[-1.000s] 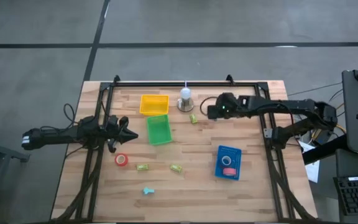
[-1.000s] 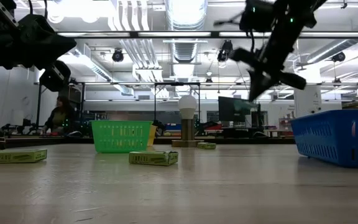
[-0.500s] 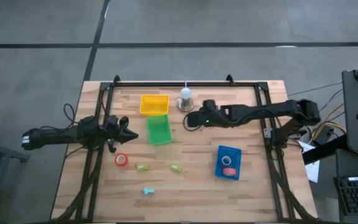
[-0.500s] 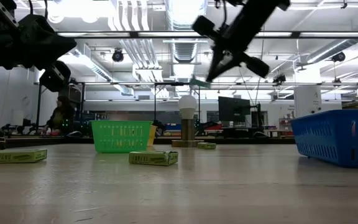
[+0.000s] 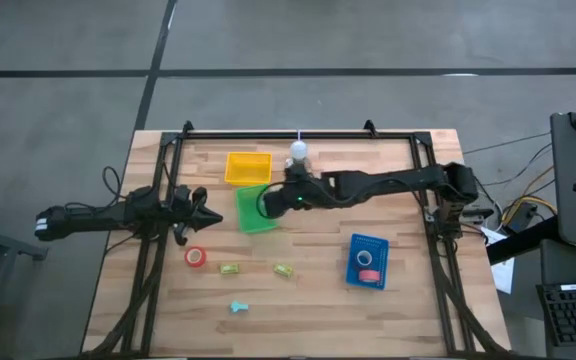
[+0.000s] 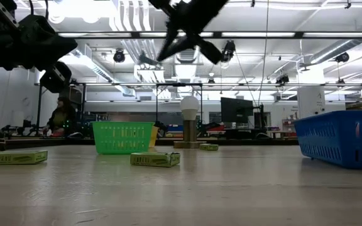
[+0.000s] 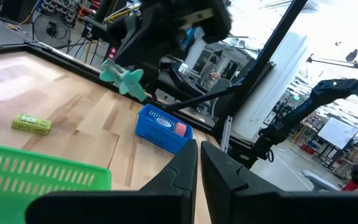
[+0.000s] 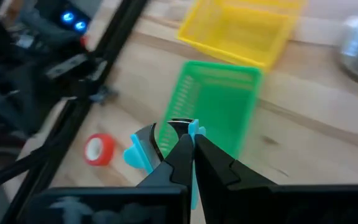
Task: Pick and place Stapler, Stapler remover, tape
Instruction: Put the light blue staple remover into the green bin
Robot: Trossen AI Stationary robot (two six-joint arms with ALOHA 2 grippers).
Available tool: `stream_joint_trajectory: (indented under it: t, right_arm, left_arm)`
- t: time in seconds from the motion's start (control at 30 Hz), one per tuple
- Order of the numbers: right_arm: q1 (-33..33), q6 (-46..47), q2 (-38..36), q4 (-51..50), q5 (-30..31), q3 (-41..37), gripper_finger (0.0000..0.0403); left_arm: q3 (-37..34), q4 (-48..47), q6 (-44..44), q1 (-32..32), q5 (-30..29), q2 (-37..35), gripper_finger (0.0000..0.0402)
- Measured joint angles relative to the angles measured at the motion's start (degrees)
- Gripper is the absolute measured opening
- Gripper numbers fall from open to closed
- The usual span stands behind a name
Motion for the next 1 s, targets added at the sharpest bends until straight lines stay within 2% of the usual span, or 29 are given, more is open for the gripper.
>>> stream_joint_trajectory:
  t: [0.2, 0.37, 0.47, 0.63, 0.73, 0.9, 1.0]
  right_arm:
    - [0.1, -2.8, 1.6, 0.1, -0.7, 6.6, 0.0008]
    - [0.6, -5.3, 1.9, 2.0, -0.8, 9.9, 0.0008]
    - [0.7, -5.8, 1.9, 4.5, -0.8, 10.2, 0.0008]
    - [0.7, -5.8, 2.0, 8.2, -0.5, 10.0, 0.0008]
    - [0.7, -5.7, 2.0, 10.8, -0.4, 9.9, 0.0008]
    - [0.7, -5.4, 2.0, 13.0, -0.3, 9.9, 0.0008]
    - [0.7, -5.1, 2.3, 13.1, -0.3, 9.9, 0.0008]
  left_arm:
    - [0.0, 6.0, -1.9, 0.0, -1.2, 0.0, 0.0023]
    - [0.4, 9.6, -17.9, 0.0, -1.2, -0.1, 0.0023]
    - [1.3, 10.6, -23.4, 0.0, -1.4, 0.1, 0.0023]
    - [1.4, 11.5, -28.3, 0.0, -9.0, 0.8, 0.0027]
    - [1.5, 12.4, -30.3, 0.0, -8.9, 1.2, 0.0050]
    - [2.6, 12.4, -34.6, 0.0, -11.1, 2.9, 0.0125]
    - [4.4, 12.8, -34.3, 0.0, -12.8, 4.6, 0.0159]
